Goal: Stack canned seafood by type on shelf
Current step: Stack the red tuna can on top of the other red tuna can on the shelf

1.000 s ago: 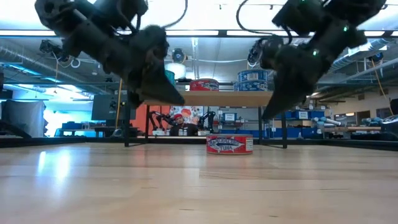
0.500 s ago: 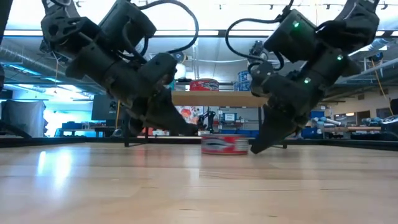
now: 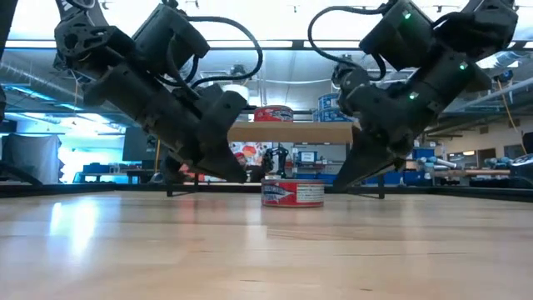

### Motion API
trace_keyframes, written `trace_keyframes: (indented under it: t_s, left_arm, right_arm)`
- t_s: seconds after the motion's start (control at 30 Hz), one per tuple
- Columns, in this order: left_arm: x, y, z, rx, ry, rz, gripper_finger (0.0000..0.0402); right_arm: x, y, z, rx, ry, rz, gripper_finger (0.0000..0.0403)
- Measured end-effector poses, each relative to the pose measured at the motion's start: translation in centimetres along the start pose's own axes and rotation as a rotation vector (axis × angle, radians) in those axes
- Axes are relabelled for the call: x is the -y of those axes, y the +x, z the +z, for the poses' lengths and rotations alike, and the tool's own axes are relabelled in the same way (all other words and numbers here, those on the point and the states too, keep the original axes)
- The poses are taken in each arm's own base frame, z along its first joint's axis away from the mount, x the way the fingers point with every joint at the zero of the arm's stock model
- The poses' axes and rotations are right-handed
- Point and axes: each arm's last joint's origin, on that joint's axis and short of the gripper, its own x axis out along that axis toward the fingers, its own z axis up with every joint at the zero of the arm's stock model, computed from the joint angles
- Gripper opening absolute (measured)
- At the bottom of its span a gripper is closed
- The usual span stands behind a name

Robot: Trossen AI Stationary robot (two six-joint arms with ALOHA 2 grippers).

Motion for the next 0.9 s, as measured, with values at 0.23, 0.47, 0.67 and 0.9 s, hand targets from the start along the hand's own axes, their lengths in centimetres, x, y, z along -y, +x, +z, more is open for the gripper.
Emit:
trace_keyframes:
  t_s: [0.23,0.47,0.67,0.9]
  left_arm:
    - [-0.6,0.6,0.0,0.037,-0.022,0.053,0.0001]
    - [-0.5,1.5,-0.5,0.054,-0.040,0.029,0.0001]
    - [-0.4,1.7,-0.6,0.051,-0.040,0.021,0.0001]
    - [-0.4,1.7,-0.5,0.056,-0.044,0.017,0.0001]
  right_arm:
    - [0.8,0.2,0.9,0.079,0.028,-0.066,0.0005]
    - [0.6,0.4,1.6,0.093,-0.010,0.039,0.0005]
    - [0.3,0.9,1.3,0.051,-0.004,0.127,0.0005]
    - [-0.5,-0.8,2.3,0.199,0.004,0.047,0.0004]
